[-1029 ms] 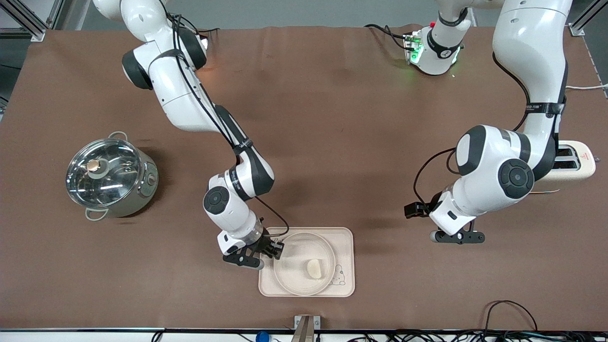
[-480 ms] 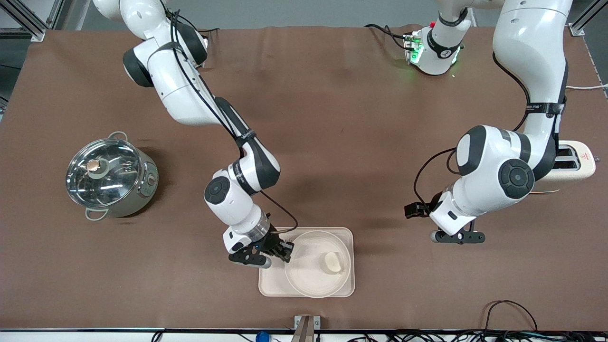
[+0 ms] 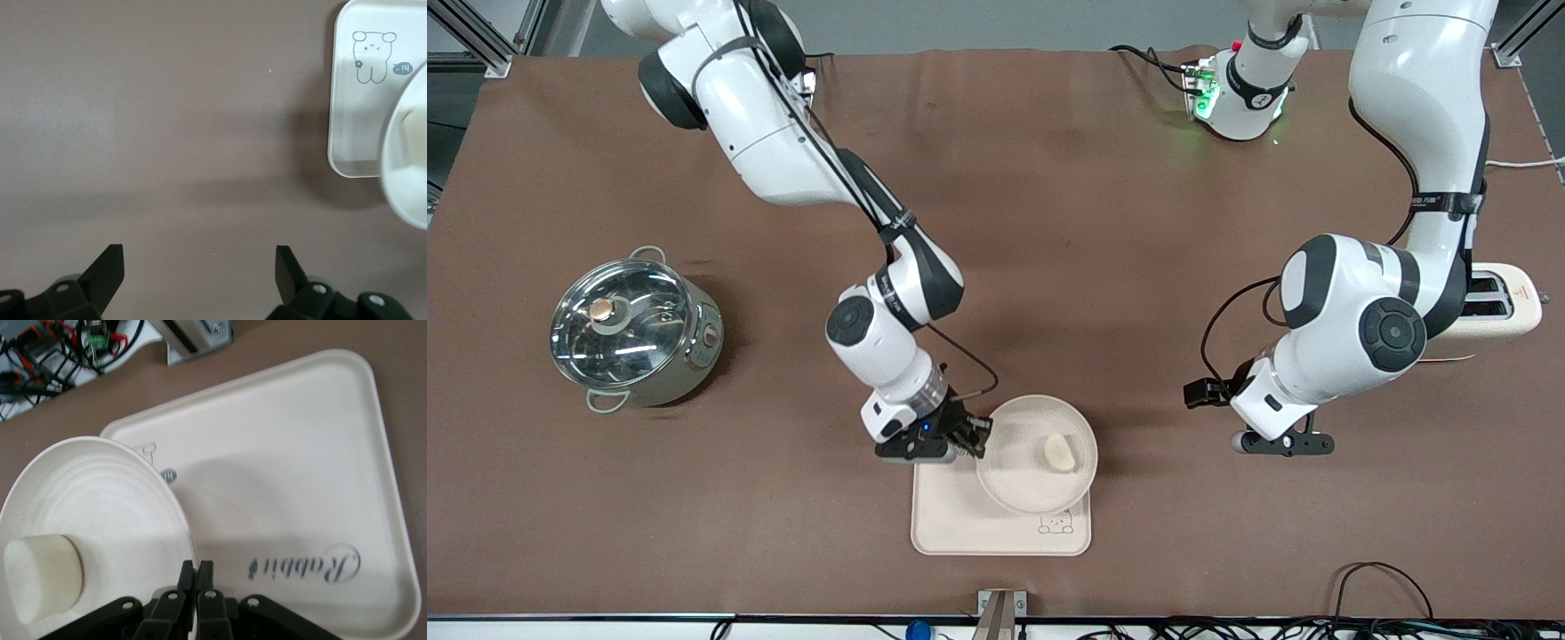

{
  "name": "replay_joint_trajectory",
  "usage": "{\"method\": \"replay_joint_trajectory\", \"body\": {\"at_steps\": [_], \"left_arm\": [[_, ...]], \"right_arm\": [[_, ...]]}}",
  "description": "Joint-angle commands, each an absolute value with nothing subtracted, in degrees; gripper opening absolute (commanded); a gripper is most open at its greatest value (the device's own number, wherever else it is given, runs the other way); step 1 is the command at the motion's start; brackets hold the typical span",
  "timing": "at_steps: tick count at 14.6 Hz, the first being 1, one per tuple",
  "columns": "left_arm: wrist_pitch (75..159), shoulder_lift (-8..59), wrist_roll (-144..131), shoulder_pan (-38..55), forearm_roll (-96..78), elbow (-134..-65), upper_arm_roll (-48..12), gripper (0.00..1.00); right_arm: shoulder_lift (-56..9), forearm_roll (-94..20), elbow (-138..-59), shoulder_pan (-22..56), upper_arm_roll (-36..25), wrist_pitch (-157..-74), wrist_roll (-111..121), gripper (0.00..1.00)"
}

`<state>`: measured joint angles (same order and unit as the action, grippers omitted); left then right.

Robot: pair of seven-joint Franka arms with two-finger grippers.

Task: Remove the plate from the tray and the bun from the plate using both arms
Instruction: 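Lift the plate off the tray with the right gripper and set it down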

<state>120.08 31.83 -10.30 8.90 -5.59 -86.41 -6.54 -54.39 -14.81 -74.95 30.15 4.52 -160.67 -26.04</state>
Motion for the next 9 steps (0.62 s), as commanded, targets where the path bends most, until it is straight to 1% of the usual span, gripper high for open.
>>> {"method": "replay_joint_trajectory", "body": {"at_steps": [1, 3, 9], "left_arm": [[120.59, 31.46, -11.07, 8.88, -5.1, -87.1, -6.59, 1.0], [120.59, 31.46, -11.16, 9.23, -5.1, -87.1, -6.5, 1.0], [120.59, 31.38, -12.83, 9.93, -5.01, -87.45, -6.5, 1.0]], "right_arm": [[-44.22, -15.56, -96.12, 29.0, 7.47, -169.87, -23.55, 0.0], [-42.9, -15.47, -100.88, 29.0, 7.56, -173.05, -23.03, 0.0], [-37.1, -15.56, -110.29, 27.6, 9.14, -173.14, -21.89, 0.0]]}}
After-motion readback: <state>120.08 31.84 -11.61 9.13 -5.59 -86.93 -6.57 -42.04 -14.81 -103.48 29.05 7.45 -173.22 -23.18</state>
